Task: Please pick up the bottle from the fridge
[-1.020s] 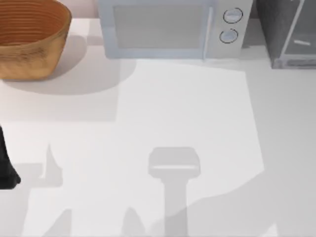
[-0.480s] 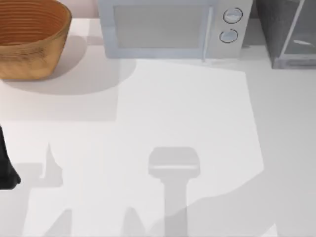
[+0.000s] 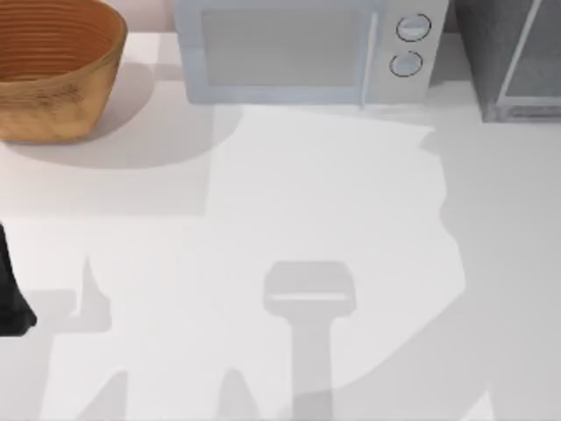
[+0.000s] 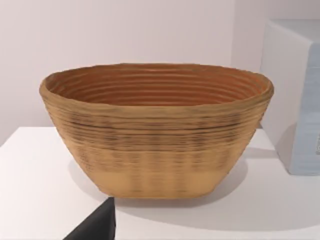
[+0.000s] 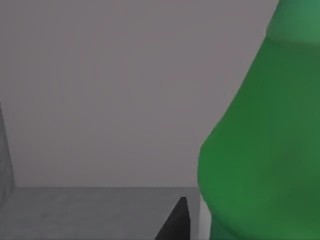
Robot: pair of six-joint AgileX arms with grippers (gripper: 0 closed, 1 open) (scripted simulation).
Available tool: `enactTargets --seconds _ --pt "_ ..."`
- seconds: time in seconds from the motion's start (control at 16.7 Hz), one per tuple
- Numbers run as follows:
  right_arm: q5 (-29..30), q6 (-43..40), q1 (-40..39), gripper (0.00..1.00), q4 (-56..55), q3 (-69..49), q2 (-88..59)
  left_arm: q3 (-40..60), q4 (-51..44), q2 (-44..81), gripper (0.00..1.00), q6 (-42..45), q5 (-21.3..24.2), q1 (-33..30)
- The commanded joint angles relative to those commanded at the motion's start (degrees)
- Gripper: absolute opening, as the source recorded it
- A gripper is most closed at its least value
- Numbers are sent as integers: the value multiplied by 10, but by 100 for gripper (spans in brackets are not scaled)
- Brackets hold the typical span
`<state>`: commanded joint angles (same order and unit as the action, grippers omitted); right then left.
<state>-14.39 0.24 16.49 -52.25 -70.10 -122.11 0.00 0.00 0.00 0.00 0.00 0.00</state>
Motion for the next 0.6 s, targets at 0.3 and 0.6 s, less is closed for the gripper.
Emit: enactTargets --seconds 0.3,0.6 --pt "-1 1 0 0 0 3 0 0 0 0 100 0 0 0" --pt "-16 -3 17 0 -32 97 57 0 0 0 100 0 0 0"
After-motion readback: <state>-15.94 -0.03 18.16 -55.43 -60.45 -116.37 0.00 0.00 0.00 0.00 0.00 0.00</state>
